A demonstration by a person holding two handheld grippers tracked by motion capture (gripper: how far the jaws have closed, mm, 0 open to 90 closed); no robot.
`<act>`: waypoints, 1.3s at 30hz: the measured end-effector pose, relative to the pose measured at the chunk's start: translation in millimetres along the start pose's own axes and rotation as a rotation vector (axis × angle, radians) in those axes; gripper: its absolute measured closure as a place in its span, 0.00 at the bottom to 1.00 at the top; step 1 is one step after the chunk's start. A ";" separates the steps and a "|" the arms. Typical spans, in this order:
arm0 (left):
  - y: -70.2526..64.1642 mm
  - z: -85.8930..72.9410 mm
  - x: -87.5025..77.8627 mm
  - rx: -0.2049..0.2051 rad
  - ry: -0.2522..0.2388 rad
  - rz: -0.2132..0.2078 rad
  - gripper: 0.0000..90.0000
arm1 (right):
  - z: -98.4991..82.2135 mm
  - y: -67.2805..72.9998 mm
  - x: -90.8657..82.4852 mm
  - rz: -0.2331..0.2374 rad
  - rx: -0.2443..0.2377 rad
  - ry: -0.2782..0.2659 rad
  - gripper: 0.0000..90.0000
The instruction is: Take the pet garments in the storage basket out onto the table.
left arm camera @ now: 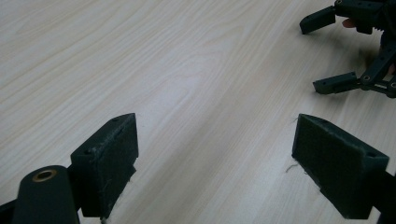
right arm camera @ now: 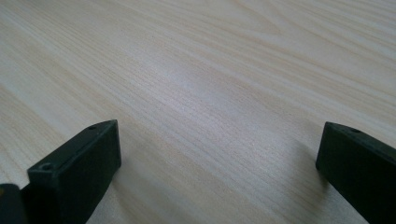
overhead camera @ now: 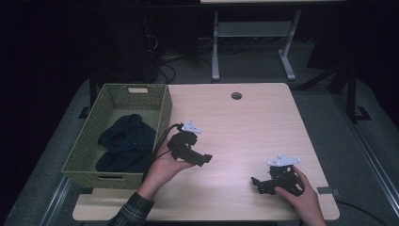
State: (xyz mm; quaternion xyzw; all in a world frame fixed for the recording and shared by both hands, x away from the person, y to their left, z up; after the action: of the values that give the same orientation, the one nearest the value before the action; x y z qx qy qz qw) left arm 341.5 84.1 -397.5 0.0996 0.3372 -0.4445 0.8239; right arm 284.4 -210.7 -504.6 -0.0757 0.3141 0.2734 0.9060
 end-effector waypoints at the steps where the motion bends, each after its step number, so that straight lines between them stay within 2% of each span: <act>1: 1.0 1.3 -1.2 0.001 0.001 -0.004 0.16 | 0.0 0.0 0.0 0.000 0.000 0.000 0.00; 17: 18.7 20.5 -24.9 0.019 -0.008 -0.014 0.16 | 0.1 -0.2 0.0 0.000 -0.002 0.001 0.00; 39: 49.4 17.0 -68.5 -0.016 -0.071 0.038 0.16 | 0.1 -0.5 0.1 0.000 -0.006 -0.001 0.00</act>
State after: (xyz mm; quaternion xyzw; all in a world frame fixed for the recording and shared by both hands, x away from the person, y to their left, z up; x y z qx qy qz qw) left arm 363.1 150.7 -347.4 0.0834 0.3092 -0.4294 0.8444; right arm 284.7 -211.0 -504.6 -0.0783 0.3127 0.2743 0.9060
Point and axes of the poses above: each handheld gripper's, and its own axes: x roughly forward along the jaws, z roughly out of its top, y roughly to its left, the point moved 3 cm from there along x, roughly forward along the jaws, and after that the axes turned 8 degrees about -y, right-handed, at the moved point
